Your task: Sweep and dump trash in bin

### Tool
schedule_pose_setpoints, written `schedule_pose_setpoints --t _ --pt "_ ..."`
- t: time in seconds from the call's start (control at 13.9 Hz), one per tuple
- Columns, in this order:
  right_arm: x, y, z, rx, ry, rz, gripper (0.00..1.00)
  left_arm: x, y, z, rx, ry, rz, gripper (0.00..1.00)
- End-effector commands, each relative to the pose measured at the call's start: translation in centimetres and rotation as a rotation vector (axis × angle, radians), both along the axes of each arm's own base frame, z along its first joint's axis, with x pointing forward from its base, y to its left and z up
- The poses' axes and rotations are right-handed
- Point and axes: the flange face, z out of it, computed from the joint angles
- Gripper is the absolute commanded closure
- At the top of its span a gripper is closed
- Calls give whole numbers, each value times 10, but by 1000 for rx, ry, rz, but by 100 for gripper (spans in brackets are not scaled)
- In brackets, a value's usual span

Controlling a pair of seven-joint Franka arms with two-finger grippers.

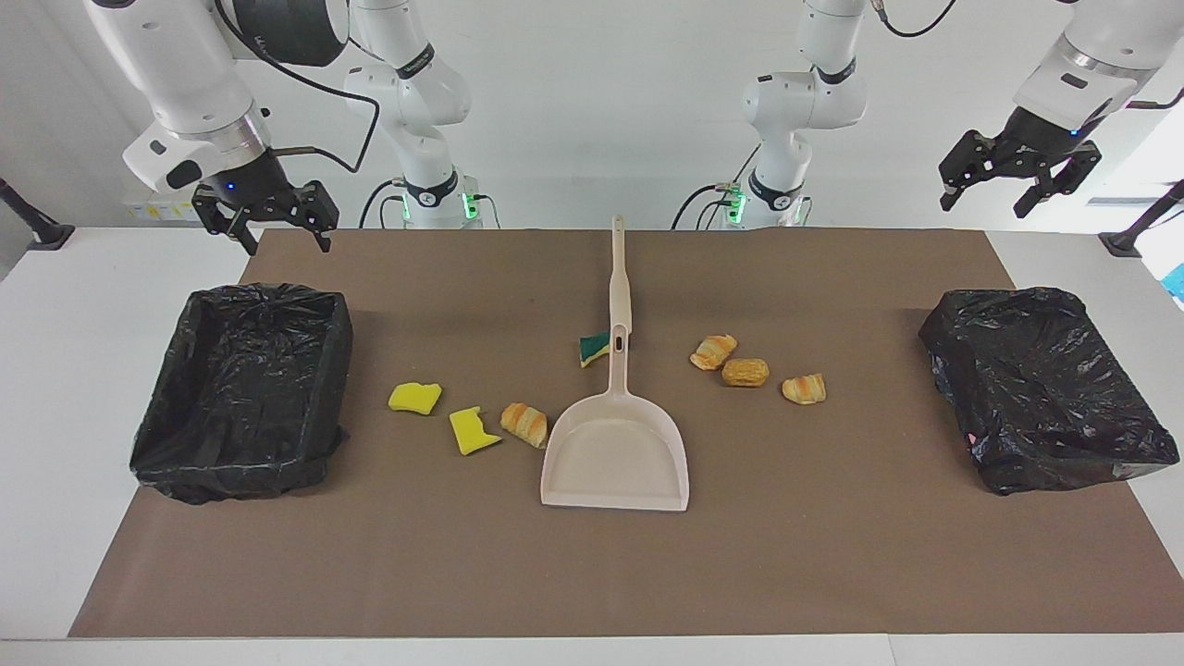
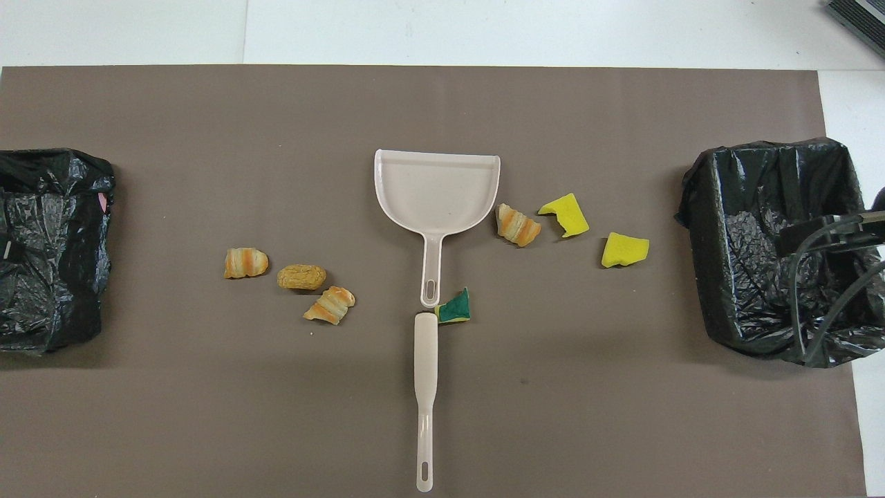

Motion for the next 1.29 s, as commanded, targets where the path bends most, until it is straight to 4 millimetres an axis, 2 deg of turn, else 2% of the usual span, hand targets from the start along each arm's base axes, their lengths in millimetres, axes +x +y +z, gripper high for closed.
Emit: schedule_pose_setpoints --t 0.0,1.22 --pt "-9 1 -1 -14 12 -15 0 -3 5 -2 13 -18 15 0" --pt "-9 2 -2 -7 10 -16 0 -10 5 -5 12 9 18 0"
